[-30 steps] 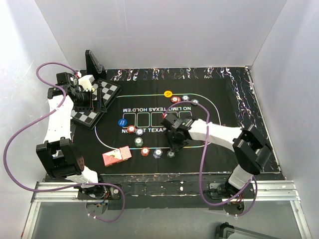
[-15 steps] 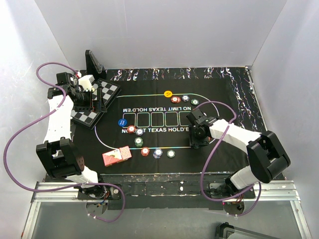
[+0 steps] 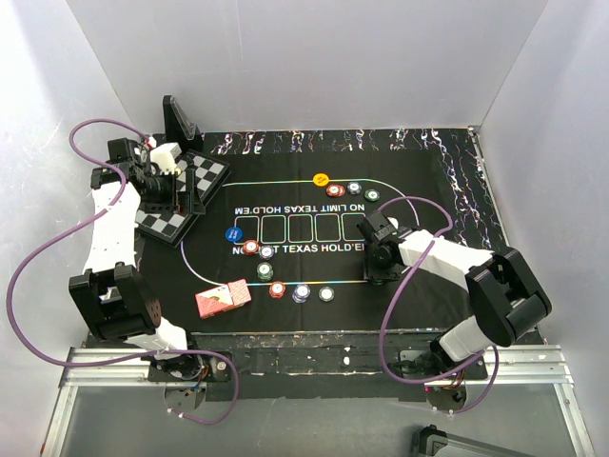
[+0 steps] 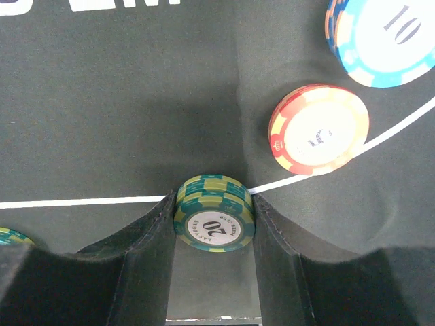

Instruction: Distribute texas hold em gaming equipment

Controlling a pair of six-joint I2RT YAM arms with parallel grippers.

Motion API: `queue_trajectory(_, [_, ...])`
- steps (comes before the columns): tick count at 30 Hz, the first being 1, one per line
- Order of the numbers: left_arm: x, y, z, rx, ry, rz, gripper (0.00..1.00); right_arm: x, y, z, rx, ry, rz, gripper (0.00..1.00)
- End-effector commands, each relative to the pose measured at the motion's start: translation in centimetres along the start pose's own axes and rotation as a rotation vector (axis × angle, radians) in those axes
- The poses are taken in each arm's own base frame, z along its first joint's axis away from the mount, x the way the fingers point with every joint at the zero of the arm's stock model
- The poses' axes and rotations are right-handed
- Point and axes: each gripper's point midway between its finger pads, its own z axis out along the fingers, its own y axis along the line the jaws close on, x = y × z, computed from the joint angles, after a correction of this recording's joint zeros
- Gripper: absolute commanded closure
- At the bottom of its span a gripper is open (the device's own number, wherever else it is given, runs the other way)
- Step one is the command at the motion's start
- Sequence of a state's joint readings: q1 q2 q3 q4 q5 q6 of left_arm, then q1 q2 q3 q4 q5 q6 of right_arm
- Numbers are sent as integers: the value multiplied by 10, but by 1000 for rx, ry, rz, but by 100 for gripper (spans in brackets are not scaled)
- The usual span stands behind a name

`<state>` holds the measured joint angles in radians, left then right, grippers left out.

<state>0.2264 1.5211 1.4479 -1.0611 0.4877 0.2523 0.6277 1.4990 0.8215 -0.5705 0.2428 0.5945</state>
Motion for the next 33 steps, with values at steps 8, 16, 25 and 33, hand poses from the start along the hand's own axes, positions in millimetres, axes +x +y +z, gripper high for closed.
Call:
queue_trajectory(8, [7, -21, -9, 113, -26, 177, 0, -10, 2, -2, -3, -31, 40, 30])
queue_trajectory(16, [34, -63, -18, 349, -64, 459, 0, -31, 14, -37, -81, -106, 47, 26])
queue_trajectory(25, [110, -90, -1, 486, 34, 770, 0, -59, 40, -93, -228, -211, -19, 21])
queue_trajectory(33, [166, -77, 31, 430, 114, 908, 0, -67, 49, -109, -272, -245, -34, 20])
